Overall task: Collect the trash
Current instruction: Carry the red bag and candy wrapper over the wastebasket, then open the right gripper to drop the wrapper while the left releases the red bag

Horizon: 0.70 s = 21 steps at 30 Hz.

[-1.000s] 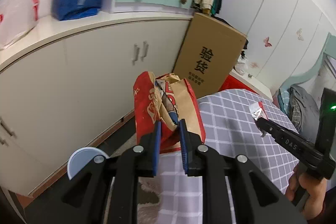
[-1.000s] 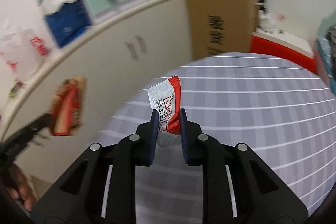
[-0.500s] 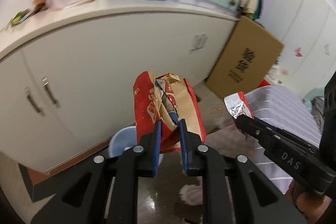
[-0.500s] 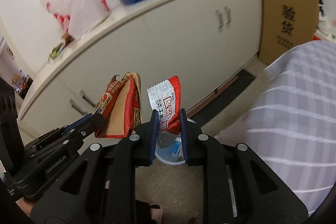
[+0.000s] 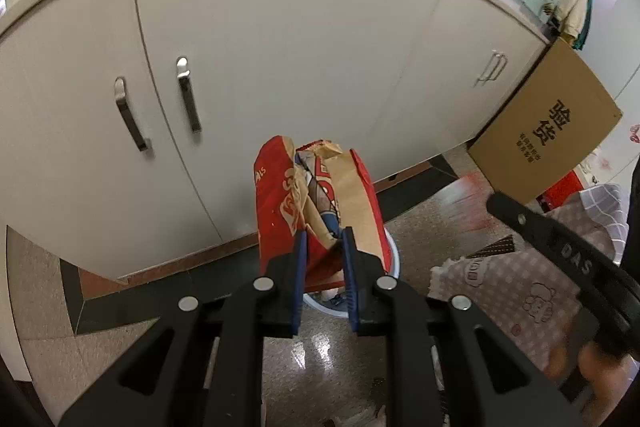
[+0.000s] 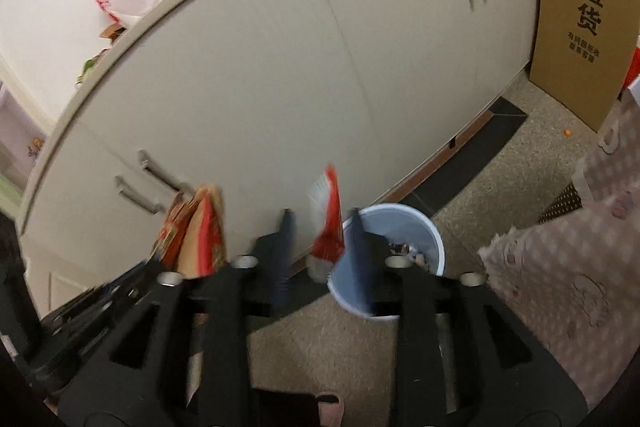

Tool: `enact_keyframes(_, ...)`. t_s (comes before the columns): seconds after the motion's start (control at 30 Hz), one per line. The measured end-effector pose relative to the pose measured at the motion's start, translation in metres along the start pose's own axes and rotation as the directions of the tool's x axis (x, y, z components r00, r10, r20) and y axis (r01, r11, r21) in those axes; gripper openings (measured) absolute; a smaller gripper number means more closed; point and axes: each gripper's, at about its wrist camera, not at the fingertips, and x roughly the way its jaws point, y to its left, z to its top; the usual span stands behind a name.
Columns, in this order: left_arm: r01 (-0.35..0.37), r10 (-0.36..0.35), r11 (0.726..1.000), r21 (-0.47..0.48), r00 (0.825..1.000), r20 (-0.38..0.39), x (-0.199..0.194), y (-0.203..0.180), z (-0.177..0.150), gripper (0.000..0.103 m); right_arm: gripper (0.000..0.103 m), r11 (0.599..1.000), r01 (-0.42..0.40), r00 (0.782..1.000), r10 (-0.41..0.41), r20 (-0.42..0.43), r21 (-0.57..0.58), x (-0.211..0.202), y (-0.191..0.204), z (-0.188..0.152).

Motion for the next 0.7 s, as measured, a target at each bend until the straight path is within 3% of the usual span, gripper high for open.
enact_keyframes(0.03,-0.004,0.004,1.000,-0.001,1.000,-0.006,0.003,0.003,0.000,0.016,0.070,1.000,0.005,1.000,-0.005,0.003,0.010,0.006,-0.002,-0.001)
enact_keyframes(0.3,0.013,-0.012,1.000,0.020,0.998,-0.061,0.027,-0.008,-0.009,0.016,0.070,0.993,0.109,0.994,-0.110,-0.007,-0.042,0.013,0.000,-0.019)
enact_keyframes(0.7,0.053,-0.041,0.995,0.090,0.991,-0.129,0.057,-0.044,-0.014,0.017,0.070,0.974,0.222,0.971,-0.216,0.102,-0.041,-0.021,-0.014,-0.043)
